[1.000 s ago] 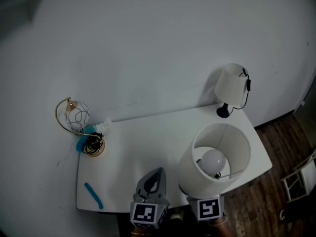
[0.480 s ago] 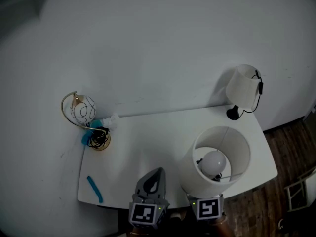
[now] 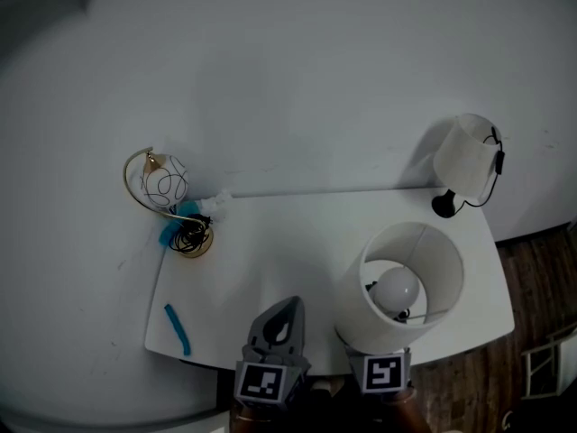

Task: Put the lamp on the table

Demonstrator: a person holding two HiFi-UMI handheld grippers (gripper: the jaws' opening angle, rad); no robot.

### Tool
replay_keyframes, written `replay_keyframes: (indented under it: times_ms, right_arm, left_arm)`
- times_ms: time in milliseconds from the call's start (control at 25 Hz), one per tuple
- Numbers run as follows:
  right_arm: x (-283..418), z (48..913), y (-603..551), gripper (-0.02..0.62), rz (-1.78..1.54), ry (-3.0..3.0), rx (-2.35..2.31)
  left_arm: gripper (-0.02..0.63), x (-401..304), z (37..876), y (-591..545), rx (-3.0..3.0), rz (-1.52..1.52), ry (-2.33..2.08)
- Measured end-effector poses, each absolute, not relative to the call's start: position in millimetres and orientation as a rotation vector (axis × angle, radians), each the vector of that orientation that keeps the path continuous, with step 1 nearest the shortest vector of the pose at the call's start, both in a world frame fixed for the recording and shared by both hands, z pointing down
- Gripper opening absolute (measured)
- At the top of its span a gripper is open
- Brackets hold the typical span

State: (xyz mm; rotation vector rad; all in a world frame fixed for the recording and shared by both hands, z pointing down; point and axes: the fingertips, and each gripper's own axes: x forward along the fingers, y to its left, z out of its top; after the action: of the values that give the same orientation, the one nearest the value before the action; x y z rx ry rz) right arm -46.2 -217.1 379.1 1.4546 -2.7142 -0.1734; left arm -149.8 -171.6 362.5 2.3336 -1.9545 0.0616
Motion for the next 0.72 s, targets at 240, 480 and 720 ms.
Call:
replay_keyframes:
  times_ms: [240, 480, 720]
  right_arm:
    - [-49.3, 386.8, -227.1, 0.055, -0.192, -2.704, 1.431]
    - [-50.0, 397.6, -239.1, 0.055, -0.189, -2.687, 1.421]
    - [-50.6, 402.9, -251.3, 0.055, -0.179, -2.706, 1.402]
  left_arm:
    - [-0.002, -152.9, 363.4, -177.9, 2.317, 0.067, -1.97]
    - [-0.002, -150.8, 368.5, -185.5, 2.329, 0.088, -1.957]
    - [-0.002, -151.5, 371.8, -196.7, 2.303, 0.101, -1.974]
